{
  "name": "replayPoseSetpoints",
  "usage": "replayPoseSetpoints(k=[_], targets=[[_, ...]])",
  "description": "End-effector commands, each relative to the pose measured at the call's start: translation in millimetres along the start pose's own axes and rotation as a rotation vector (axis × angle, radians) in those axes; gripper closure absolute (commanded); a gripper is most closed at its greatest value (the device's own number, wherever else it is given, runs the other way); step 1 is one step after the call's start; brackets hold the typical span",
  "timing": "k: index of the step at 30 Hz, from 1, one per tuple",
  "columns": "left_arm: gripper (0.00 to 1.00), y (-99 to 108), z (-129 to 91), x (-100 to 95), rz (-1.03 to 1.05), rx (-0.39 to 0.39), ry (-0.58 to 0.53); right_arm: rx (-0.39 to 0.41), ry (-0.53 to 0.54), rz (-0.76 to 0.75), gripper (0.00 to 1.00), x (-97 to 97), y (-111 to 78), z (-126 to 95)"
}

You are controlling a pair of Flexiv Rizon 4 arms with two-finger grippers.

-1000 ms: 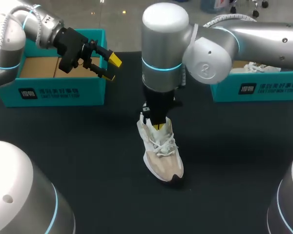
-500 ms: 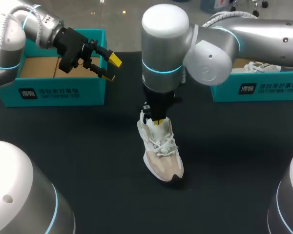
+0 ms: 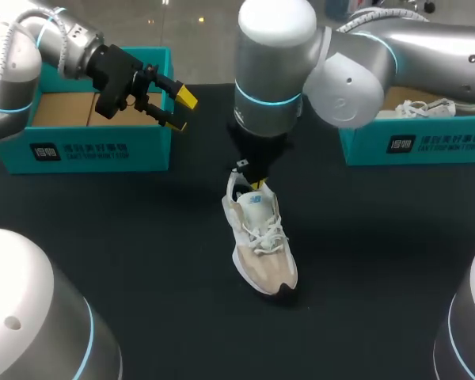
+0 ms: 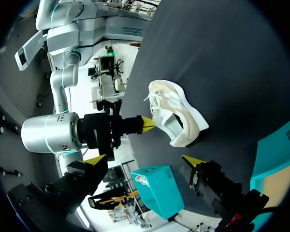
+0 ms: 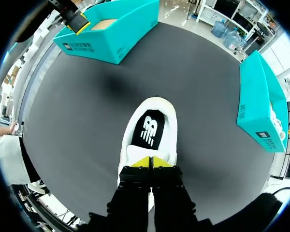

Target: Take the shoe out of the shoebox, open the shoe tongue, remove and reinsert the insole, then place the shoe into the shoebox

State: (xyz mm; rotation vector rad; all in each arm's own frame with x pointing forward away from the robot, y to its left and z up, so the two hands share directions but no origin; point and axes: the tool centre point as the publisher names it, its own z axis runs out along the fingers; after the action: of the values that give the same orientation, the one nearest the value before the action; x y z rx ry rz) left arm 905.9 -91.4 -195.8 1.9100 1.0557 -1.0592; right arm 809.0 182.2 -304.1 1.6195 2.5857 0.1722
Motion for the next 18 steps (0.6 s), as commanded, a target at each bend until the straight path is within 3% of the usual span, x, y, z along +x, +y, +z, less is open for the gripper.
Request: replayPoseSetpoints(k=[1, 13, 14, 17, 18], targets=[[0.00, 0, 0, 0.0, 0.001, 0.001, 0.002, -0.008, 0.005, 0.002, 1.00, -2.6, -3.9, -2], [0.00, 0, 0, 0.0, 0.001, 0.001, 0.002, -0.008, 0.005, 0.002, 1.00, -2.6, -3.9, -2], [0.00, 0, 0, 0.0, 0.001, 0.001, 0.002, -0.023, -0.021, -0.203, 1.00, -1.4, 3.0, -2], [0.00, 0, 0, 0.0, 0.001, 0.001, 0.002, 0.008, -0.094, -0.612, 1.00, 3.0, 8.9, -4], [0.00, 0, 0, 0.0, 0.001, 0.001, 0.002, 0.042, -0.138, -0.682, 1.00, 2.9, 9.7, -5]])
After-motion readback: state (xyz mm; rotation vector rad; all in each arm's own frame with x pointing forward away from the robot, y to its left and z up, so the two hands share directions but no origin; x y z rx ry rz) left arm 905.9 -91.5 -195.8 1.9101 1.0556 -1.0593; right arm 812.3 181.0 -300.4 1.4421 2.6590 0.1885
